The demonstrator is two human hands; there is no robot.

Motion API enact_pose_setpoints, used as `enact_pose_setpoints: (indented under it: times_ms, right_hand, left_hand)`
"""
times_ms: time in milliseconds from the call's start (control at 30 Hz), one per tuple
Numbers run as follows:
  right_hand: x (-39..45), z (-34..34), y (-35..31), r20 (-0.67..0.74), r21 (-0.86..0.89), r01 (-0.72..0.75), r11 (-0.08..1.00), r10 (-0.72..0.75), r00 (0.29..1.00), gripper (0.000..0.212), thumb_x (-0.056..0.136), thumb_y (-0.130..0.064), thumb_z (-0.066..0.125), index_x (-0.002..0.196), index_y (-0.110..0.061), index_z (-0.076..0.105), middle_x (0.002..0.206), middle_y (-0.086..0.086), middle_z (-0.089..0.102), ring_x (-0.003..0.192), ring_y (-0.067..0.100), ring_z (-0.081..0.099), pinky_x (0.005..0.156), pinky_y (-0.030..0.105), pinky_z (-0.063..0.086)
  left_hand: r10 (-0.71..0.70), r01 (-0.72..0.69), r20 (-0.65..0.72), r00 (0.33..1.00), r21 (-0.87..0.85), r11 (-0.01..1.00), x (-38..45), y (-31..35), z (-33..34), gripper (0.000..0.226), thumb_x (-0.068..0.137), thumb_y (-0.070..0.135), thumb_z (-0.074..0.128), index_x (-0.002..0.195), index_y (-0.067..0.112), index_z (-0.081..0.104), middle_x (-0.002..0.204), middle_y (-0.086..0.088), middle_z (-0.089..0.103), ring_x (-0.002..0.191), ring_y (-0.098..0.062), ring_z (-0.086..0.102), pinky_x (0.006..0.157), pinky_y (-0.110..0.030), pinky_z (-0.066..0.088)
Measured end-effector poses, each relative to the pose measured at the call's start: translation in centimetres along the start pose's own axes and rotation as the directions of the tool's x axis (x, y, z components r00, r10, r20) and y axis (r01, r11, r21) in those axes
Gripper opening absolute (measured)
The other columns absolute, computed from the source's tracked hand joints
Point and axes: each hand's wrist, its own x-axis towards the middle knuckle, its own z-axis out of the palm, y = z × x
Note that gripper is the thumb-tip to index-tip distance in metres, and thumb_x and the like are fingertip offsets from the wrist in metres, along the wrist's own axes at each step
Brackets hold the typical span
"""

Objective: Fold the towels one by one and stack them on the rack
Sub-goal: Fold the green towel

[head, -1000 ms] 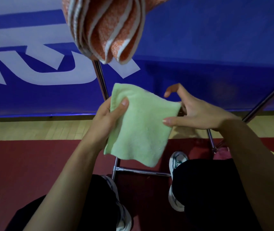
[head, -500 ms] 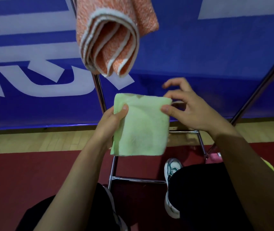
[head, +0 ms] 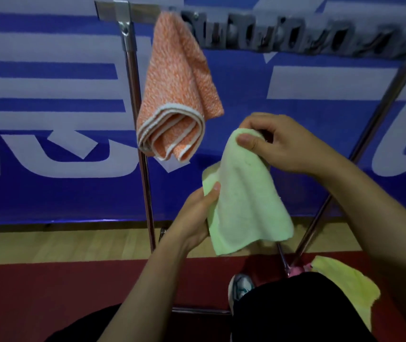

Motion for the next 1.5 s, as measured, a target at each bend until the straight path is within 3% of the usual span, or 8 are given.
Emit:
enact_pose_setpoints:
  times_ms: [133,300,467,700,900,1033,1300,1500]
  right_hand:
    - [2.1,-2.5,-0.8,-0.008,-0.148,0.003,0.989,-0.004,1.0,0.018,0.104,-0.035,0.056,0.091,-0.028,0.064,0.077,-0.014,0.059,0.071,0.006,0.054,0.065,0.026,0.041]
    - [5.1,-4.6,-1.9,-0.165,-0.313,0.03,0.949,-0.086,0.983,0.02,0.1,-0.039,0.057,0.101,-0.023,0.07,0.09,-0.006,0.061,0.081,0.009,0.053,0.073,0.027,0.034]
    - [8.0,-6.0,-3.5,-0.254,-0.391,0.026,0.92,-0.135,0.958,0.024,0.098,-0.042,0.06,0.102,-0.021,0.072,0.094,-0.002,0.063,0.085,0.01,0.051,0.075,0.025,0.033]
    - [12.2,-6.5,-5.7,-0.199,-0.531,0.054,0.846,-0.186,0.962,0.035,0.101,-0.047,0.055,0.116,-0.019,0.07,0.102,-0.007,0.057,0.094,0.01,0.049,0.08,0.026,0.032]
    - [14.5,-6.5,-6.8,-0.167,-0.588,0.028,0.808,-0.155,0.974,0.035,0.1,-0.05,0.053,0.114,-0.022,0.069,0.114,0.002,0.068,0.103,0.021,0.06,0.081,0.035,0.041]
    - [14.9,-7.0,-7.3,-0.108,-0.59,0.023,0.807,-0.107,0.988,0.034,0.105,-0.045,0.05,0.115,-0.018,0.069,0.099,-0.002,0.06,0.092,0.017,0.055,0.076,0.032,0.034]
    - [16.4,-7.3,-6.7,-0.131,-0.621,-0.028,0.783,-0.068,0.989,0.038,0.104,-0.049,0.049,0.125,-0.02,0.063,0.102,0.0,0.056,0.094,0.019,0.052,0.078,0.036,0.038]
    - [16.3,-7.5,-6.6,-0.086,-0.641,0.057,0.766,-0.145,0.986,0.036,0.106,-0.045,0.049,0.122,-0.017,0.065,0.111,0.008,0.066,0.092,0.016,0.051,0.079,0.034,0.037]
  left_hand:
    - [0.024,-0.02,0.035,0.999,-0.105,0.994,0.7,1.8,2.0,0.028,0.105,0.031,0.059,0.118,0.01,0.073,0.111,-0.009,0.079,0.101,-0.022,0.076,0.085,-0.038,0.059]
    - [0.02,-0.003,0.097,0.995,-0.171,0.985,1.6,3.4,3.0,0.036,0.104,0.025,0.061,0.133,0.004,0.064,0.122,-0.013,0.076,0.112,-0.027,0.073,0.093,-0.04,0.058]
    - [0.075,-0.048,0.122,0.99,-0.211,0.976,1.8,4.6,3.8,0.029,0.104,0.018,0.06,0.126,0.0,0.065,0.113,-0.014,0.078,0.099,-0.022,0.076,0.078,-0.033,0.062]
    - [0.171,-0.113,0.152,0.973,-0.328,0.938,1.8,4.3,4.2,0.037,0.108,0.015,0.053,0.139,-0.002,0.059,0.122,-0.017,0.072,0.102,-0.024,0.072,0.081,-0.034,0.062]
    - [0.17,-0.099,0.138,0.976,-0.413,0.905,2.3,4.6,4.1,0.021,0.104,0.009,0.057,0.12,0.004,0.07,0.107,-0.014,0.074,0.092,-0.021,0.072,0.078,-0.033,0.059]
    - [0.167,-0.089,0.133,0.977,-0.457,0.885,2.6,4.6,4.6,0.024,0.106,0.009,0.054,0.126,0.002,0.065,0.107,-0.014,0.073,0.091,-0.02,0.071,0.076,-0.033,0.059]
    - [0.226,-0.143,0.098,0.969,-0.523,0.84,3.5,4.9,5.7,0.02,0.111,0.011,0.045,0.117,0.004,0.063,0.094,-0.007,0.074,0.081,-0.016,0.072,0.07,-0.03,0.06]
    - [0.17,-0.133,0.015,0.985,-0.557,0.82,4.5,3.5,5.0,0.03,0.109,0.011,0.053,0.134,-0.002,0.061,0.117,-0.018,0.072,0.099,-0.026,0.073,0.076,-0.034,0.061]
